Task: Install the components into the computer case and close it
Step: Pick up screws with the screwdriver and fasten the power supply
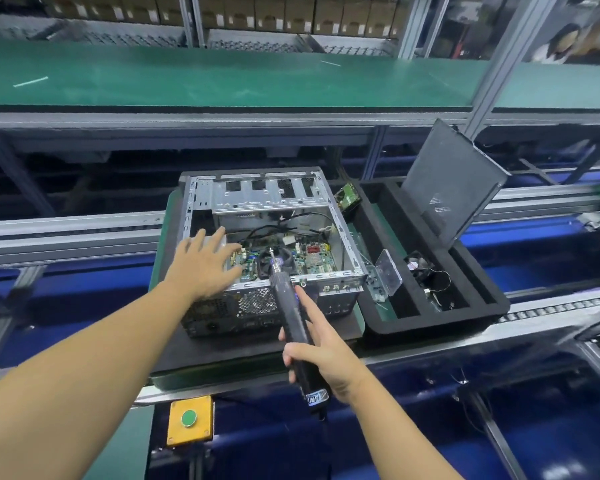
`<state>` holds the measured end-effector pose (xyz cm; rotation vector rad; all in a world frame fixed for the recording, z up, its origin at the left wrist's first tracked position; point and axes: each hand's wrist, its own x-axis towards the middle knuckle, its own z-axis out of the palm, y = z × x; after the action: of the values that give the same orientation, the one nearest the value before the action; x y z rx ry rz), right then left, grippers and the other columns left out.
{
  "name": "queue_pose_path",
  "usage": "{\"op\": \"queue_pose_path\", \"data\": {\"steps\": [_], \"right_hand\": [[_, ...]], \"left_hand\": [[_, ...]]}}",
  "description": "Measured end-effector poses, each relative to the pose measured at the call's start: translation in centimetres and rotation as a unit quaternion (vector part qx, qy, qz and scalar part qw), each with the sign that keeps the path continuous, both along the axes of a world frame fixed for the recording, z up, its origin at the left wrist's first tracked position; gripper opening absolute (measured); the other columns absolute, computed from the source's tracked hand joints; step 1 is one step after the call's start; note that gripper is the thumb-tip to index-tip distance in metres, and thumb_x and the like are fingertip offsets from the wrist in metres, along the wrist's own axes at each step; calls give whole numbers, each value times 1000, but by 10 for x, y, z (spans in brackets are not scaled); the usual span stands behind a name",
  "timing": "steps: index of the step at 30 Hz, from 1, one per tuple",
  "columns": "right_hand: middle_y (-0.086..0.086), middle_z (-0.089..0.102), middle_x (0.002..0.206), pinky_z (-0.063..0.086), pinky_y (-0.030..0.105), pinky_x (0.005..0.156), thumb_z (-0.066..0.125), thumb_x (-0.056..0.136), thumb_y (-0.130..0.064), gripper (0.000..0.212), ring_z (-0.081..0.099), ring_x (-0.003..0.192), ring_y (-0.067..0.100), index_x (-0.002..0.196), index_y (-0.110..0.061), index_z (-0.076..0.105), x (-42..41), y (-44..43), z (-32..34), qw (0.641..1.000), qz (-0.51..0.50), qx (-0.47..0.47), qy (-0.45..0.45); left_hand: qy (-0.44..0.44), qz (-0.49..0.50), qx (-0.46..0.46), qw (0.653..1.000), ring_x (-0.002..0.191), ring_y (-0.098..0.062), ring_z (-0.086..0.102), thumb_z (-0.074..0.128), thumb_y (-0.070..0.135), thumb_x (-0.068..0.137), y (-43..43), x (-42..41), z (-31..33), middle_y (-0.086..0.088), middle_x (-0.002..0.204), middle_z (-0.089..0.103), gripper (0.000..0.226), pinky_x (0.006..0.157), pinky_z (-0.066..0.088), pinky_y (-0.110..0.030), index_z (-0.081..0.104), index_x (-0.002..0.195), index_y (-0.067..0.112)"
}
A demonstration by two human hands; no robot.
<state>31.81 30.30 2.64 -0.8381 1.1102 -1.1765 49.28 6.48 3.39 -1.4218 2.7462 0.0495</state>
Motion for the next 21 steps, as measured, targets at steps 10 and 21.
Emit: {"op": "queue_pose_path", "data": {"steps": [10, 21], "right_hand": [[4, 66, 96, 55, 37, 60, 72, 79, -6, 95, 60, 73, 22, 147, -59, 32, 45, 37, -14, 999, -24, 1, -25], [3, 67, 97, 55, 37, 61, 76, 75, -14, 93, 61, 77, 24, 142, -66, 36, 59, 73, -29, 998, -54, 31, -10]], "left_hand": [[8, 19, 25, 999, 148, -31, 4, 26, 58, 81, 18, 1, 4, -6, 163, 8, 37, 117, 4, -58, 50, 103, 42], [-10, 90, 71, 993, 145, -33, 8, 42, 56, 77, 6, -10, 9, 4, 158, 15, 43, 103, 11, -74, 48, 119, 53]]}}
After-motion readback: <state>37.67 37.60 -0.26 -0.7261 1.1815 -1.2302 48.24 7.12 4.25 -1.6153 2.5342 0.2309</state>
